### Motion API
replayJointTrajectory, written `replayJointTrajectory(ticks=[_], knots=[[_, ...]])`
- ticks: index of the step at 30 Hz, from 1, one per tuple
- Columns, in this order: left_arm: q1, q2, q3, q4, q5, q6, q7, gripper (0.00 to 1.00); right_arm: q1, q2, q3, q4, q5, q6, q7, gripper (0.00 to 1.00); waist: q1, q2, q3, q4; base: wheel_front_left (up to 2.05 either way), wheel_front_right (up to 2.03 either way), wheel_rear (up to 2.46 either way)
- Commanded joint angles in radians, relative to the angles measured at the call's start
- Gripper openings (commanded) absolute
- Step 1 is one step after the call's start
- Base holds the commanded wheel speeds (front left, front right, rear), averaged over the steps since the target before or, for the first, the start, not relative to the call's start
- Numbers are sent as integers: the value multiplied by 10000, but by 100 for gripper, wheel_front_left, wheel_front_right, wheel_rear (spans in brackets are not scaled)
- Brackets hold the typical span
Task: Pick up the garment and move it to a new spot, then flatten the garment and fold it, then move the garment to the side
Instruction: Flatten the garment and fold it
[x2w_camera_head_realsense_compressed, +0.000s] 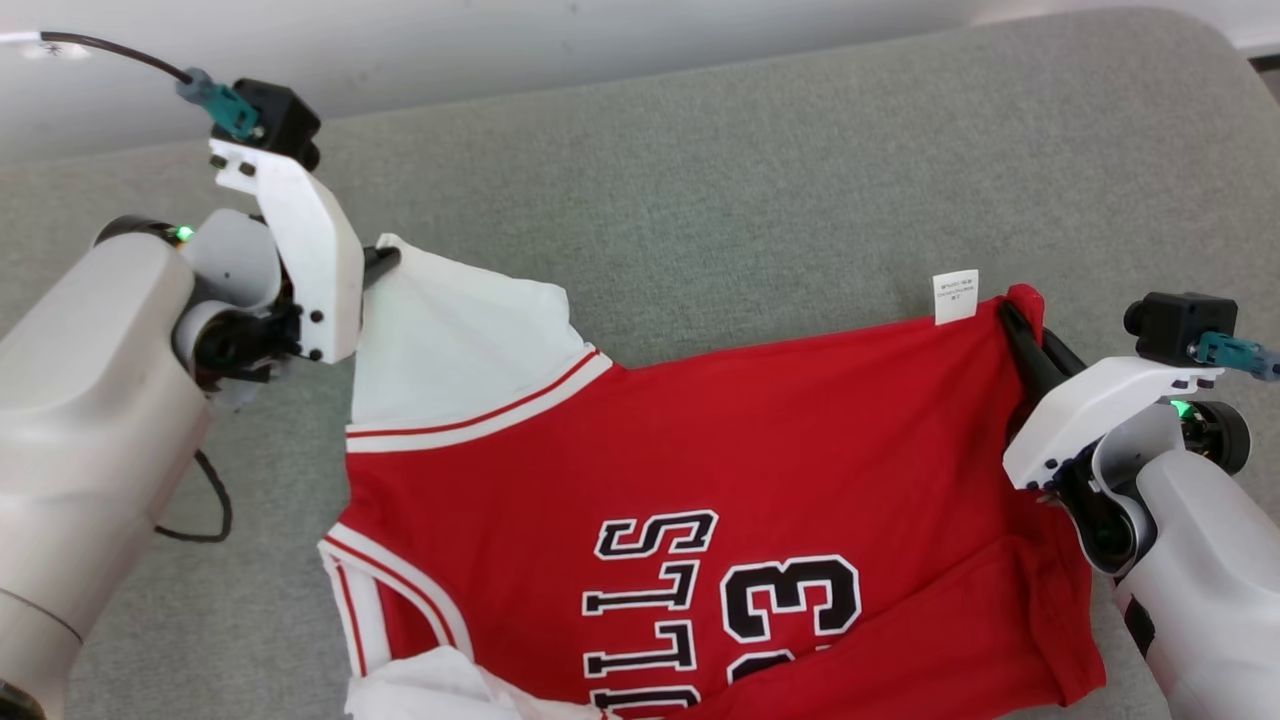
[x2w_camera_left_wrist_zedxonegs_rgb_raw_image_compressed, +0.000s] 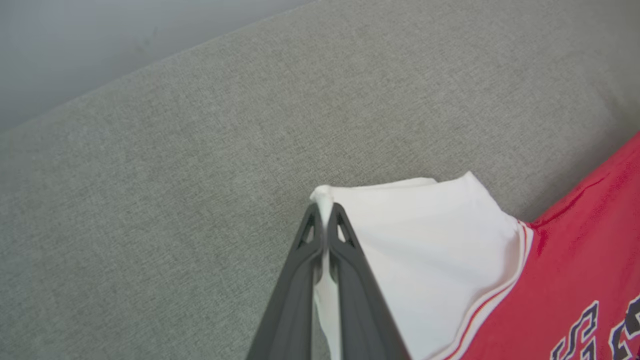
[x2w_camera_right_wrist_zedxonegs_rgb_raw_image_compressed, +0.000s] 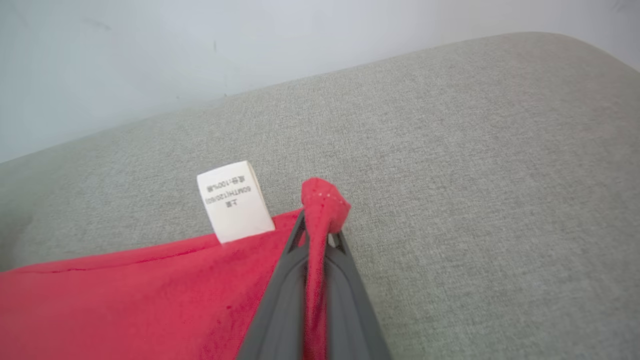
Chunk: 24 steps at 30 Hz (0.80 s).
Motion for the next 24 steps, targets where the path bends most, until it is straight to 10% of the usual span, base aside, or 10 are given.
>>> replayJointTrajectory(ticks=[1,24], knots=[[-16,63,-100,-109,-176,21,-30,0,-34,-140,-29,69,99,-24,-216,0,-1,0,-245,111,0,0,0],[2051,1691,-1428,-3728,-2635,82,2811,0,2303,-1735,1352,-1278,998,-24,-510,0,-1,0,-2778,1125,0,0,0]])
